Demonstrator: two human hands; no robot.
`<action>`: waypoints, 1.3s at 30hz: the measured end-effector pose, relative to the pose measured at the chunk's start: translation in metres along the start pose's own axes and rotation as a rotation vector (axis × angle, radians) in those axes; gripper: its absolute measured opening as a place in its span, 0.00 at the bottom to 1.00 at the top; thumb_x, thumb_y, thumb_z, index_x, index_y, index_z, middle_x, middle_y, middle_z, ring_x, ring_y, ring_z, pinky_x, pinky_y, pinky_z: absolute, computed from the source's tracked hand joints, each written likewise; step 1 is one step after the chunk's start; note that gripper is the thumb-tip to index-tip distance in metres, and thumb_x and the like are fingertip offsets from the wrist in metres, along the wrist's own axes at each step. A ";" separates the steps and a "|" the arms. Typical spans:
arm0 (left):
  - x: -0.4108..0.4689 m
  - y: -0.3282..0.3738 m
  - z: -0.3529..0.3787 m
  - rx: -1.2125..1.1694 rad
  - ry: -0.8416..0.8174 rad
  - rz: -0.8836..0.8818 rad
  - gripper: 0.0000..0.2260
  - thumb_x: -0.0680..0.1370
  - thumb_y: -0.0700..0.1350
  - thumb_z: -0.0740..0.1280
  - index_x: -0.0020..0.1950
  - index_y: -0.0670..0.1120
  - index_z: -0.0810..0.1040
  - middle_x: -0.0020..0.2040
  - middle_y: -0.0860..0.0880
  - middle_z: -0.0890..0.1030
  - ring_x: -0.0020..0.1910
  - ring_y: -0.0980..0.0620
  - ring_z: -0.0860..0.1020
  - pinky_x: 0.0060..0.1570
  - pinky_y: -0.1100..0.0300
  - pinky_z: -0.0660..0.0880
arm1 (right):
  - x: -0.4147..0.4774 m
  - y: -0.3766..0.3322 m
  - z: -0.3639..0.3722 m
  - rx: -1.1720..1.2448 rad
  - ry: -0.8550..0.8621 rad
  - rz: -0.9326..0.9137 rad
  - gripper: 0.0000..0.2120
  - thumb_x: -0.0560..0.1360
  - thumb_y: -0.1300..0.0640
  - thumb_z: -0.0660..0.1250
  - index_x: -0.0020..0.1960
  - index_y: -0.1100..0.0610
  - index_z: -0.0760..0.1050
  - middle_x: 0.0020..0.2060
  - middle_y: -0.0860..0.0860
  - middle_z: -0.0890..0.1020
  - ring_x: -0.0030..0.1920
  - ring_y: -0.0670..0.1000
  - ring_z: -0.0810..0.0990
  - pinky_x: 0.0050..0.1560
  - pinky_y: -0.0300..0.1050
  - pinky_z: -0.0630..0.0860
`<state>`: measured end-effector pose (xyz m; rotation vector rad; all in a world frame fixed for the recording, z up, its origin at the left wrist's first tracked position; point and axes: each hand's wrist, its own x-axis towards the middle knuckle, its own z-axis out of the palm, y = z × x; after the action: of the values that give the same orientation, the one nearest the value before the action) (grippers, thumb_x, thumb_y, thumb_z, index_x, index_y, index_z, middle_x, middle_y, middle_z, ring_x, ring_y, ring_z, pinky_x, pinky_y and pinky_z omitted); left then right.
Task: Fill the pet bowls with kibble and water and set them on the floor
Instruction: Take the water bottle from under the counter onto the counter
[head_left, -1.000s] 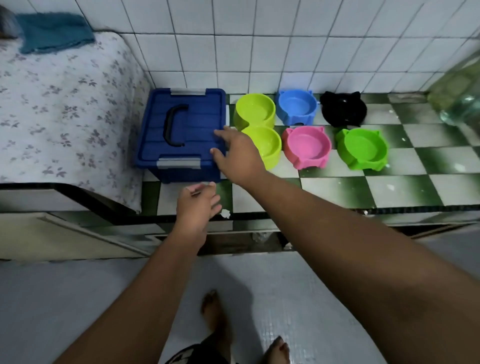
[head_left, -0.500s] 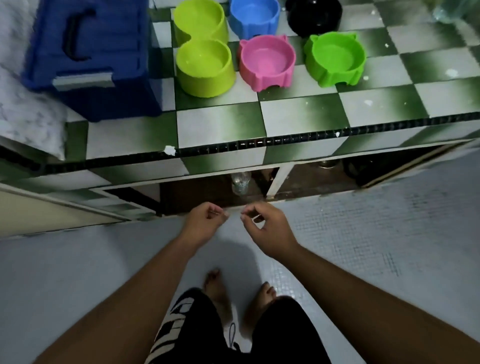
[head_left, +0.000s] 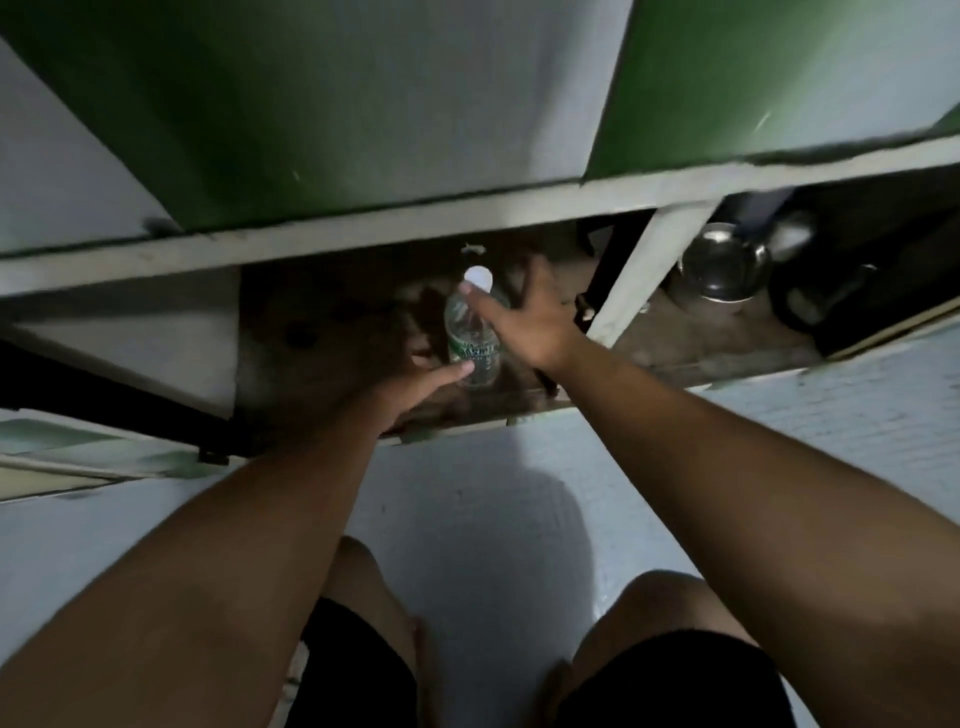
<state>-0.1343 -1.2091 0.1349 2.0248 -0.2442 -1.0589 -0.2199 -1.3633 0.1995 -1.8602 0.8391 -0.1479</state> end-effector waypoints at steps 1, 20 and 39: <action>0.015 -0.002 0.002 -0.008 -0.007 0.022 0.37 0.71 0.55 0.80 0.75 0.48 0.68 0.64 0.50 0.77 0.58 0.53 0.77 0.62 0.55 0.74 | 0.011 0.009 0.004 -0.008 -0.006 0.003 0.53 0.62 0.24 0.69 0.76 0.53 0.60 0.75 0.50 0.66 0.73 0.49 0.66 0.74 0.50 0.65; 0.073 -0.025 0.028 -0.065 -0.232 0.380 0.35 0.69 0.29 0.78 0.71 0.50 0.70 0.65 0.55 0.79 0.62 0.65 0.78 0.64 0.67 0.74 | 0.024 0.057 0.023 0.289 -0.179 -0.110 0.21 0.75 0.44 0.72 0.66 0.46 0.73 0.58 0.45 0.82 0.57 0.43 0.82 0.60 0.44 0.80; -0.104 0.070 0.016 0.080 -0.410 0.267 0.37 0.60 0.47 0.87 0.67 0.48 0.78 0.63 0.48 0.83 0.65 0.49 0.80 0.67 0.43 0.76 | -0.146 -0.050 -0.073 0.392 0.026 -0.005 0.23 0.71 0.45 0.75 0.63 0.47 0.74 0.56 0.47 0.83 0.57 0.46 0.82 0.63 0.50 0.78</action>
<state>-0.1987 -1.2118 0.2434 1.7637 -0.7584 -1.2967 -0.3383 -1.3201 0.3147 -1.4946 0.7614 -0.3170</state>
